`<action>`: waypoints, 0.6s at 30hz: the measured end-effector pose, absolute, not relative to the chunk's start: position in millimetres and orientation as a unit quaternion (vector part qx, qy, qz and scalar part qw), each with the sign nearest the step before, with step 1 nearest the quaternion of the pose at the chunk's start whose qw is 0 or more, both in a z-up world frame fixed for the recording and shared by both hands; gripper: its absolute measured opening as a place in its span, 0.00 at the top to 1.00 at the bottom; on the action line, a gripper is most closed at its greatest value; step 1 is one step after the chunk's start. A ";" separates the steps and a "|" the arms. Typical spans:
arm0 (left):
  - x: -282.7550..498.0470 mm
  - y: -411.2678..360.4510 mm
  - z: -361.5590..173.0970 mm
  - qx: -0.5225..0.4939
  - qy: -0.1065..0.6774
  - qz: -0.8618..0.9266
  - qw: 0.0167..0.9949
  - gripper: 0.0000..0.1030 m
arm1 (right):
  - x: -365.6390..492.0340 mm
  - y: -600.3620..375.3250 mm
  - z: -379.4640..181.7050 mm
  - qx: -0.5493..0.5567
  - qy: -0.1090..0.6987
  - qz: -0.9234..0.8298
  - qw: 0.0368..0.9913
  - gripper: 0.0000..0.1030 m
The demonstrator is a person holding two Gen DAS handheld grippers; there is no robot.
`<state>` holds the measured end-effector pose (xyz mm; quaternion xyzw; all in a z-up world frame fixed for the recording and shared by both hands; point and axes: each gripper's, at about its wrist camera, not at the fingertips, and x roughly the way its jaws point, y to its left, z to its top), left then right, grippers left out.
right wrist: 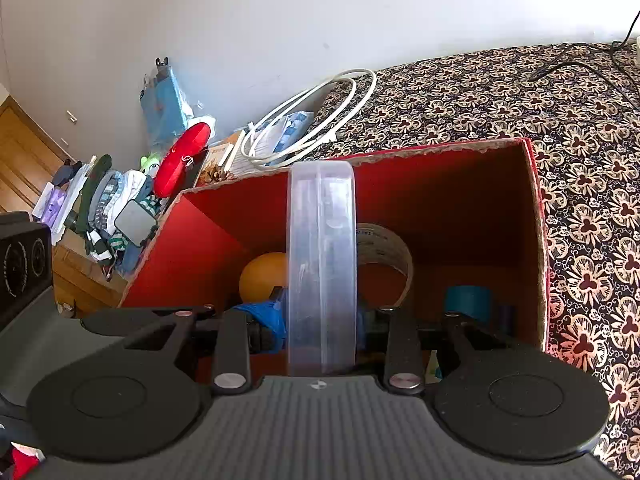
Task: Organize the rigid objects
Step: 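Lower the clear container into the red box beside the tape roll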
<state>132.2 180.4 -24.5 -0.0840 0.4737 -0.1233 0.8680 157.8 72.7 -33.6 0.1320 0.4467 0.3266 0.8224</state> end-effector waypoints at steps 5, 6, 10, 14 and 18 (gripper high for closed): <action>133.5 180.5 -24.9 -0.084 0.479 -0.120 0.865 0.51 | 159.0 75.3 -34.3 0.124 0.455 0.334 0.816 0.84; 135.3 180.6 -25.6 -0.087 0.485 -0.118 0.862 0.51 | 160.3 76.0 -34.6 0.124 0.457 0.333 0.816 0.84; 137.2 180.1 -25.3 -0.088 0.486 -0.116 0.862 0.51 | 161.6 75.8 -34.8 0.126 0.454 0.334 0.816 0.85; 137.0 180.3 -25.1 -0.089 0.486 -0.113 0.862 0.51 | 161.0 76.3 -35.1 0.122 0.458 0.341 0.812 0.84; 138.4 180.8 -26.5 -0.092 0.495 -0.110 0.857 0.51 | 161.5 77.6 -35.4 0.116 0.463 0.340 0.810 0.84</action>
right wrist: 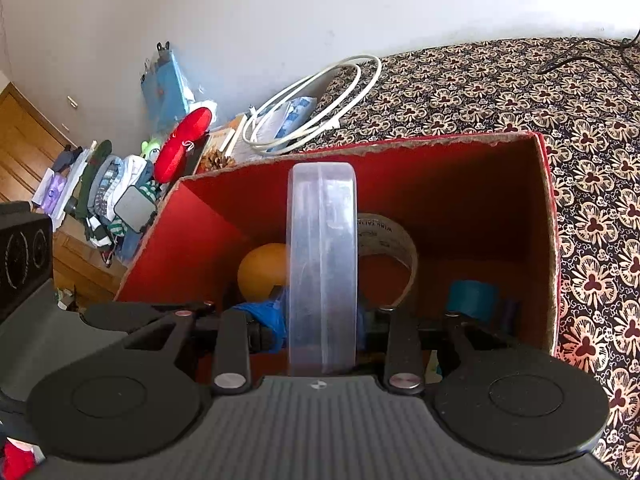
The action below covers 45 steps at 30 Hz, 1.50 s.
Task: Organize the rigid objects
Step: 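Lower the clear container into the red box beside the tape roll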
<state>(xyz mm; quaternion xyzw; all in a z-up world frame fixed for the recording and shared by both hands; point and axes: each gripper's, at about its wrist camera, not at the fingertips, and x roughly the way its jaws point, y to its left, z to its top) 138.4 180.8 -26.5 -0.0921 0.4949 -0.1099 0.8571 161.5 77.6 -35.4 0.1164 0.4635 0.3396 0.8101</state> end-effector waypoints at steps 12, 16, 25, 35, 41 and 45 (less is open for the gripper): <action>137.7 178.3 -26.9 -0.079 0.497 -0.097 0.859 0.50 | 165.6 78.0 -36.3 0.110 0.472 0.355 0.800 0.82; 137.2 177.8 -26.5 -0.078 0.495 -0.094 0.860 0.50 | 164.9 76.6 -36.5 0.114 0.468 0.357 0.800 0.83; 136.2 175.9 -25.0 -0.067 0.490 -0.082 0.865 0.48 | 164.1 75.7 -36.9 0.119 0.466 0.360 0.800 0.83; 135.1 176.9 -25.1 -0.068 0.482 -0.072 0.870 0.48 | 161.9 72.7 -35.7 0.133 0.454 0.362 0.803 0.85; 135.3 182.1 -26.4 -0.086 0.483 -0.068 0.869 0.47 | 161.3 73.2 -35.6 0.132 0.455 0.362 0.803 0.84; 135.0 180.0 -26.0 -0.079 0.481 -0.064 0.871 0.47 | 161.3 72.2 -35.8 0.134 0.453 0.364 0.802 0.84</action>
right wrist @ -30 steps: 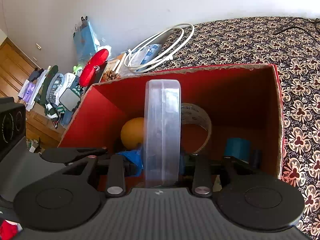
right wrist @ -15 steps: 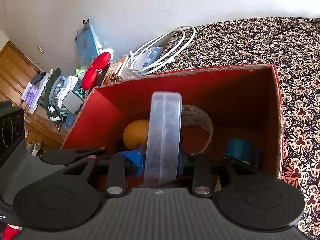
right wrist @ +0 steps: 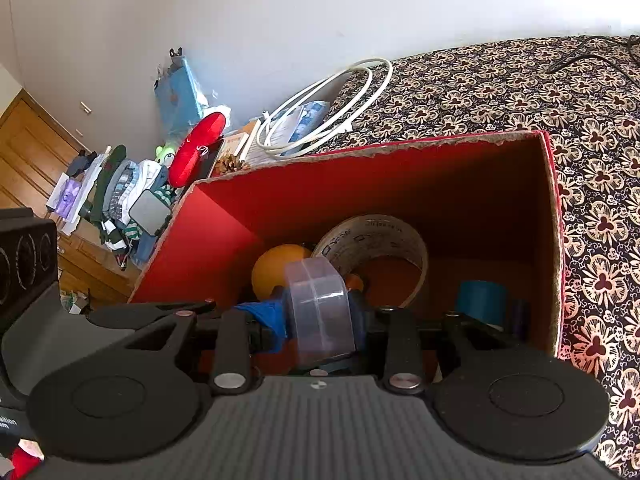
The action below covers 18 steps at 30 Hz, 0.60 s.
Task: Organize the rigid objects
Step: 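Lower the clear container into the red box beside the tape roll, then open the left gripper and release the container in the box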
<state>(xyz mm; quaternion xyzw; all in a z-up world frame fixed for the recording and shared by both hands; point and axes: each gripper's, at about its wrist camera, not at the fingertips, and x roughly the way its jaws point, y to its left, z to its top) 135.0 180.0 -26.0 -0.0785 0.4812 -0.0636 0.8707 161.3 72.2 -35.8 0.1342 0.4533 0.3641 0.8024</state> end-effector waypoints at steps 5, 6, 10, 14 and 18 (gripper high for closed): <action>135.1 181.2 -26.3 -0.080 0.481 -0.064 0.871 0.47 | 160.3 70.8 -35.7 0.138 0.450 0.365 0.804 0.85; 134.8 181.2 -26.2 -0.080 0.481 -0.064 0.871 0.47 | 160.3 70.5 -35.7 0.138 0.450 0.364 0.804 0.85; 133.6 180.1 -25.9 -0.075 0.478 -0.064 0.873 0.47 | 159.2 69.5 -35.3 0.140 0.447 0.362 0.806 0.86; 133.4 180.1 -25.7 -0.072 0.476 -0.065 0.874 0.47 | 157.8 69.0 -34.7 0.142 0.443 0.359 0.809 0.86; 132.7 179.6 -25.8 -0.069 0.474 -0.064 0.876 0.47 | 157.6 68.9 -34.3 0.143 0.441 0.357 0.811 0.86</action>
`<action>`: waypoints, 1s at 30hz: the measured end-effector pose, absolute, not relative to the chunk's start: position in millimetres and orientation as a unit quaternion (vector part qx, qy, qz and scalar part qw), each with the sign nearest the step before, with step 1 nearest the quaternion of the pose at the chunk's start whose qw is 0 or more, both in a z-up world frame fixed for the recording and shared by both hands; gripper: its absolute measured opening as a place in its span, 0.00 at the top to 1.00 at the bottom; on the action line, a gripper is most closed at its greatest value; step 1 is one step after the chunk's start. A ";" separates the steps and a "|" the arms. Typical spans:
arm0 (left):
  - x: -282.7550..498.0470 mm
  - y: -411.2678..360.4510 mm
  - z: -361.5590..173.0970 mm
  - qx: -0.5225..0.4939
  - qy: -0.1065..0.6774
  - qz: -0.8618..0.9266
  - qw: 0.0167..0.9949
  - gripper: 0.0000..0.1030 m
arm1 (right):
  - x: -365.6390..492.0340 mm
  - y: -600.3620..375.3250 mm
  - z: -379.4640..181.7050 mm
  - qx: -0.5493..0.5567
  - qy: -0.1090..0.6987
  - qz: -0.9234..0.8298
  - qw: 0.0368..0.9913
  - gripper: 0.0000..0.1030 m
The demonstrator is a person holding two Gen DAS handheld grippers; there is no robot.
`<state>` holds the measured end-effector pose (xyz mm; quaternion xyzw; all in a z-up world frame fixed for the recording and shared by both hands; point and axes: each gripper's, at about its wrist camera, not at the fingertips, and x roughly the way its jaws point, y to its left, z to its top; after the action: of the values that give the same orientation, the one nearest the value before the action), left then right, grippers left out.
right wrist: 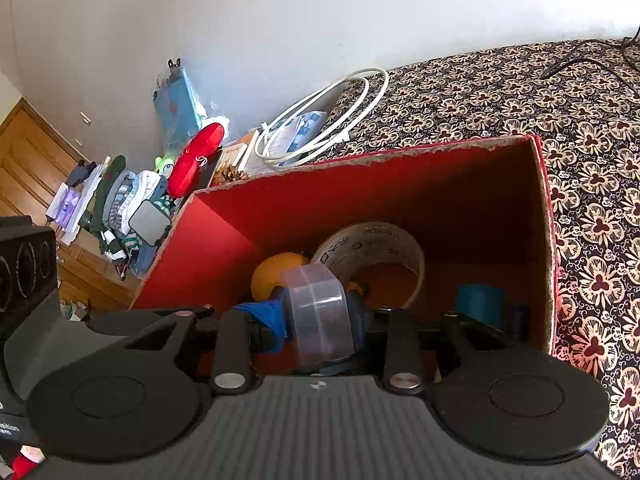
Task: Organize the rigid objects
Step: 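Open the left gripper and release the container in the box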
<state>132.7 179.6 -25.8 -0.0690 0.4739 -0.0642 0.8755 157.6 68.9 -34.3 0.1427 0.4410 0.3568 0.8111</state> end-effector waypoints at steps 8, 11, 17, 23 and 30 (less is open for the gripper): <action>132.0 176.5 -25.0 -0.056 0.471 -0.065 0.878 0.46 | 155.5 66.8 -33.4 0.148 0.433 0.351 0.817 0.87; 131.2 175.7 -24.5 -0.051 0.467 -0.065 0.880 0.46 | 155.5 66.9 -33.1 0.148 0.432 0.350 0.818 0.87; 131.0 176.8 -24.4 -0.056 0.468 -0.063 0.880 0.46 | 154.2 66.7 -32.0 0.145 0.433 0.342 0.821 0.87; 129.0 176.4 -23.4 -0.058 0.469 -0.060 0.879 0.42 | 146.6 64.7 -28.7 0.140 0.426 0.325 0.833 0.85; 115.8 167.8 -16.5 -0.041 0.457 -0.048 0.887 0.43 | 127.1 61.2 -22.2 0.133 0.416 0.307 0.846 0.83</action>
<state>115.8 167.8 -16.5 -0.0406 0.4565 -0.0480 0.8875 127.1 61.2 -22.2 0.1330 0.4158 0.3069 0.8457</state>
